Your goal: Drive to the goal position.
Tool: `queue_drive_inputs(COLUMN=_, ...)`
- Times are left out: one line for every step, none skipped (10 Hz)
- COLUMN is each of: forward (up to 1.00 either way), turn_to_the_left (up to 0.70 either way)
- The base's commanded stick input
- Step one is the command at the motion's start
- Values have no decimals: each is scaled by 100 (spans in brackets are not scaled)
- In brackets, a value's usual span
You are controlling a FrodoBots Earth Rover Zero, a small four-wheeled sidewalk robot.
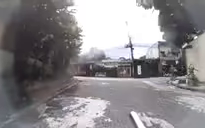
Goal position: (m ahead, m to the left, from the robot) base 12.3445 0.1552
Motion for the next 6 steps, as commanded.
queue_drive_inputs(forward=70, turn_to_the_left=-35)
queue_drive_inputs(forward=70, turn_to_the_left=-5)
queue_drive_inputs(forward=70, turn_to_the_left=0)
queue_drive_inputs(forward=70, turn_to_the_left=0)
queue_drive_inputs(forward=70, turn_to_the_left=0)
queue_drive_inputs(forward=70, turn_to_the_left=0)
